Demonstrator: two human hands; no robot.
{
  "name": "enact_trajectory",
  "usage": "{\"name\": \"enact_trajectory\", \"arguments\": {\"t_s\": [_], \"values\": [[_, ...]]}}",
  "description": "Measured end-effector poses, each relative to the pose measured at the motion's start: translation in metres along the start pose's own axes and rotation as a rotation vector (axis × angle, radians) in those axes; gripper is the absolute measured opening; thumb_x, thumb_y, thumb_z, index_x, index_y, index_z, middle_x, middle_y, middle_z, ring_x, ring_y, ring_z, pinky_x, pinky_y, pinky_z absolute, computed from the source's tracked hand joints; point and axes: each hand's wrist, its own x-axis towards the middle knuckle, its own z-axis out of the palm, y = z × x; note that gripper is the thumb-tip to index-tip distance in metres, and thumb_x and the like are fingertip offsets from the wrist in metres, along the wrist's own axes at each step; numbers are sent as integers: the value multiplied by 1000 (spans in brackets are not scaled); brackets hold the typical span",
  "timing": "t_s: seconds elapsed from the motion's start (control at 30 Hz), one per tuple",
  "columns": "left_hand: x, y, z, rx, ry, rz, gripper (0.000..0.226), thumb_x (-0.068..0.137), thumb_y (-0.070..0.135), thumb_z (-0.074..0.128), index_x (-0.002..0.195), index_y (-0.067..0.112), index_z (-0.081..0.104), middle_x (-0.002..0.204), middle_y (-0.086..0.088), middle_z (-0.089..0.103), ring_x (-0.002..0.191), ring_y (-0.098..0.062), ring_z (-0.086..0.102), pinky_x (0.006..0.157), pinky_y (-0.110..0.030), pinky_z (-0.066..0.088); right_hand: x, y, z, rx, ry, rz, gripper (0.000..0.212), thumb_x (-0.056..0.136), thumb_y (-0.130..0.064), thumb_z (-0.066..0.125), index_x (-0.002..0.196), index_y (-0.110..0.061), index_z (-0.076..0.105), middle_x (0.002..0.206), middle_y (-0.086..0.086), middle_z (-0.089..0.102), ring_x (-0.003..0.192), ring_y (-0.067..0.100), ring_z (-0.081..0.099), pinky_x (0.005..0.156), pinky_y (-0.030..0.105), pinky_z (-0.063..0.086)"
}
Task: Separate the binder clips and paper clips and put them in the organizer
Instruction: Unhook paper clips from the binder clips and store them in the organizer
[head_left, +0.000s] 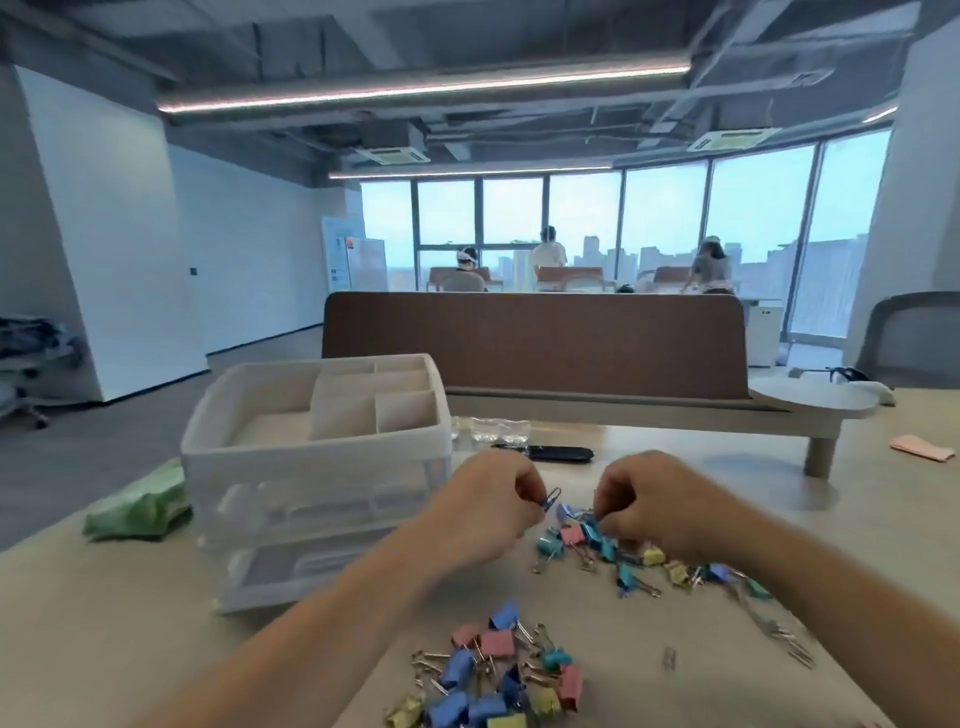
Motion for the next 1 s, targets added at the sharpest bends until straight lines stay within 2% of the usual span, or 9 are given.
{"name": "enact_trajectory", "arguments": {"t_s": [0.07,0.17,0.33,0.43,0.57,0.67,0.83,1.0], "values": [[-7,-10,-30,-19,41,-30,12,87,11,66,81,22,64,74,3,63,59,-11,59,61,-30,56,16,-26,-1,51,-16,-50,10,87,-10,70,83,-16,64,75,1,70,56,3,65,56,15,52],[-15,-26,-74,-19,125,-72,11,84,5,65,80,15,66,66,1,62,51,-11,56,55,-31,54,45,-70,2,51,-24,-131,4,87,-13,70,85,-14,67,73,2,73,59,7,69,66,23,58],[-15,-52,-134,80,236,-166,5,85,12,64,84,14,68,64,-1,64,48,-7,54,43,-16,42,100,-145,13,74,14,-217,6,84,-8,68,80,-8,72,73,8,74,69,19,73,74,37,62],[-11,-64,-157,116,265,-222,7,86,16,63,82,17,69,65,-1,66,50,-8,55,44,-13,42,131,-176,24,65,20,-241,9,85,-7,66,85,-6,75,80,10,75,79,24,73,78,39,61],[-2,-81,-173,175,300,-299,8,86,20,64,82,22,71,62,2,69,50,-3,56,43,-4,36,162,-198,42,32,40,-267,16,81,-12,66,96,-11,72,93,10,73,94,29,70,89,44,55],[4,-88,-176,178,297,-340,10,88,23,64,84,23,73,62,3,71,51,-1,57,41,-6,33,174,-204,52,41,62,-254,19,80,-13,63,97,-9,70,91,12,72,90,32,70,86,47,56],[8,-98,-176,139,262,-360,10,86,15,65,87,15,75,61,-3,68,50,-9,57,39,-6,37,185,-205,58,2,60,-253,17,78,-15,65,94,-10,71,87,10,72,85,31,71,82,46,58],[8,-105,-178,148,256,-372,14,84,12,65,88,15,78,55,4,63,50,-7,56,39,-6,35,185,-207,63,-33,70,-256,14,77,-17,67,90,-16,71,84,6,72,83,28,71,80,45,59]]}}
